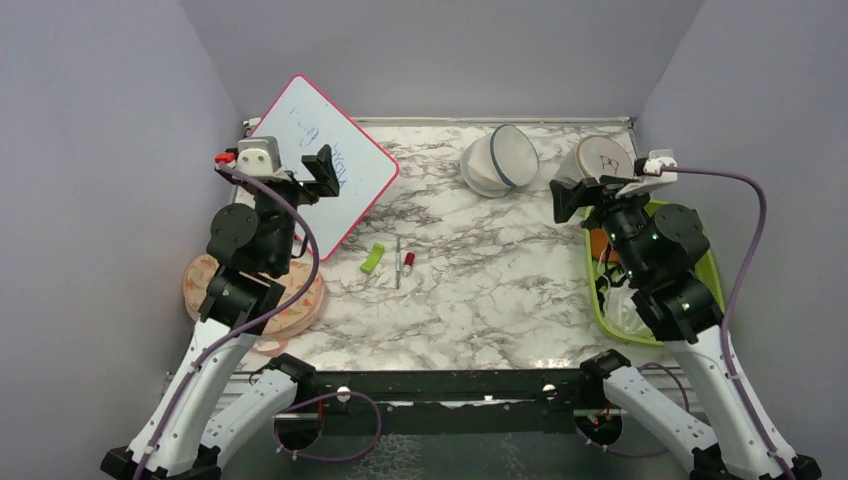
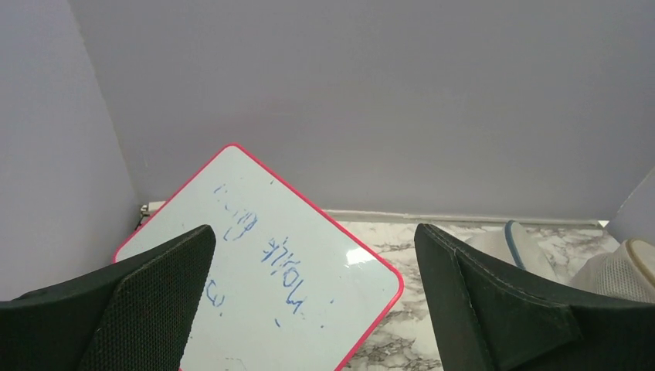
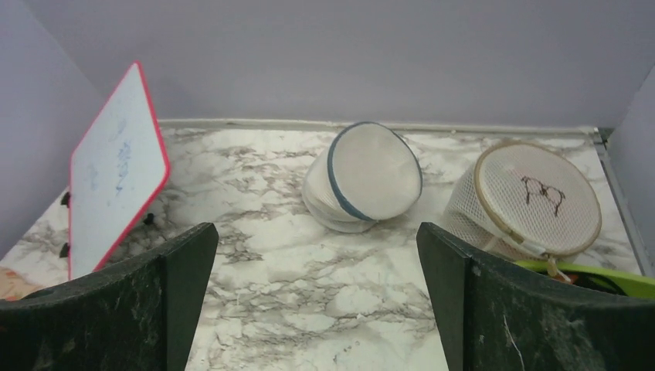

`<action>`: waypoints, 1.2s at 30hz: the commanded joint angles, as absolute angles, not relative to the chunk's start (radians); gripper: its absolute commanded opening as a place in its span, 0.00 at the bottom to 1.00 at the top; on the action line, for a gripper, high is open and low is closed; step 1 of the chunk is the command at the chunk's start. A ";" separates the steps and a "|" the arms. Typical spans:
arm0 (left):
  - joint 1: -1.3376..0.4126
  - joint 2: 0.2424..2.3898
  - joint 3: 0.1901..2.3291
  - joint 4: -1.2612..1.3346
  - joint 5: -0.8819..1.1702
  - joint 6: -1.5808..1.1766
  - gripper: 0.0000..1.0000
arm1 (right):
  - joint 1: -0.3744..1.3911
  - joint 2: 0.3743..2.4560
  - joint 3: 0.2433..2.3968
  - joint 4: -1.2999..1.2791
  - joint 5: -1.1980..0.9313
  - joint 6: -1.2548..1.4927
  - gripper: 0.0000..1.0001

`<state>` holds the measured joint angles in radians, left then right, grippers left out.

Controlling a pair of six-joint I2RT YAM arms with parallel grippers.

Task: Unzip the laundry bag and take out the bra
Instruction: Move the laundry bag to the center of the board.

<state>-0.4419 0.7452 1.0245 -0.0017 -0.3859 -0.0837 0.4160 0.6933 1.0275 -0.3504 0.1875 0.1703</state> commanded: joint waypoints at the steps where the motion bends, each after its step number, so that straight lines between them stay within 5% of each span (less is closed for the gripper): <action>1: -0.407 0.786 0.996 0.053 -0.283 -0.131 0.99 | 0.359 0.740 0.967 -0.242 0.150 0.242 1.00; 16: -0.374 0.921 0.861 0.199 0.024 -0.193 0.99 | 0.222 1.085 0.885 -0.142 -0.090 0.320 1.00; 26: -0.380 1.032 0.867 0.252 0.235 -0.246 0.99 | 0.204 1.443 1.049 -0.085 -0.293 0.283 1.00; 36: -0.457 1.072 0.889 0.218 0.238 -0.196 0.99 | 0.218 1.773 1.358 -0.126 -0.335 0.097 0.81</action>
